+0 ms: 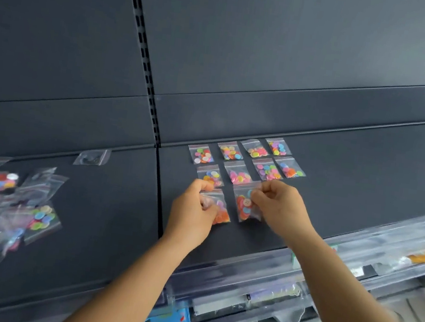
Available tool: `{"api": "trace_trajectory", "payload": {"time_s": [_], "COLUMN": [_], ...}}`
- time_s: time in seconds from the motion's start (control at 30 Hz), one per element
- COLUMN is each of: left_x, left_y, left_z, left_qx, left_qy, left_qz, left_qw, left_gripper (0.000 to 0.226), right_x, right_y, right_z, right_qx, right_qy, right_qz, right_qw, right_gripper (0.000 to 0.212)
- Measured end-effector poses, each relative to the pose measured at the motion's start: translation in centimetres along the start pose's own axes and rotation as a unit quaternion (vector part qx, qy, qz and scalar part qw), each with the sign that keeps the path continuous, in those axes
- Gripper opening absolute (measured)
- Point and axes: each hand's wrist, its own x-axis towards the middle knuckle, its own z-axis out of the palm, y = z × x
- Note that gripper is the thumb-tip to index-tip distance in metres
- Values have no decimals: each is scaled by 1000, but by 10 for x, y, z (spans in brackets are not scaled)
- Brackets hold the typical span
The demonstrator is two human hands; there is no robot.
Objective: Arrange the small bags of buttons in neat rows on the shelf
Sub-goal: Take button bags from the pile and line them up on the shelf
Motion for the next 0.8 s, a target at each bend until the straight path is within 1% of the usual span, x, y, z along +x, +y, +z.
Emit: {"api": "trace_trajectory", "payload": {"time_s": [0.2,0.27,0.33,0.4,0.47,0.53,0.6,0.67,0.8], "left_x": [-5,-8,-10,-14,-18,-22,-24,-23,-19], "left_y": [11,13,13,13,14,13,11,10,10], "left_z": [7,8,8,7,8,10,12,14,17], "left_qx": [132,186,234,252,261,274,279,282,290], "left_qy": [41,57,70,56,19,-16,-30,-28,-20], "left_qz": [12,9,34,72,112,133,126,118,120], "left_qw": [990,981,969,963,959,952,952,952,949], "left_gripper": [30,32,30,24,25,27,29,30,29], "right_x": [11,14,14,12,6,0,-5,-6,1], "right_y": [7,11,13,14,11,11,12,15,18], "right_z": [6,8,8,5,1,-3,-6,-8,-9], "right_qx": [-143,-171,-184,-188,-206,-234,-266,-279,-295], "right_qy": [-16,-18,-13,-8,-19,-48,-78,-85,-69], "right_qz": [-42,-49,-63,-88,-140,-204,-242,-248,-239], "right_qw": [989,984,981,978,968,949,930,924,923], "right_gripper": [7,10,16,27,33,27,21,21,24]}}
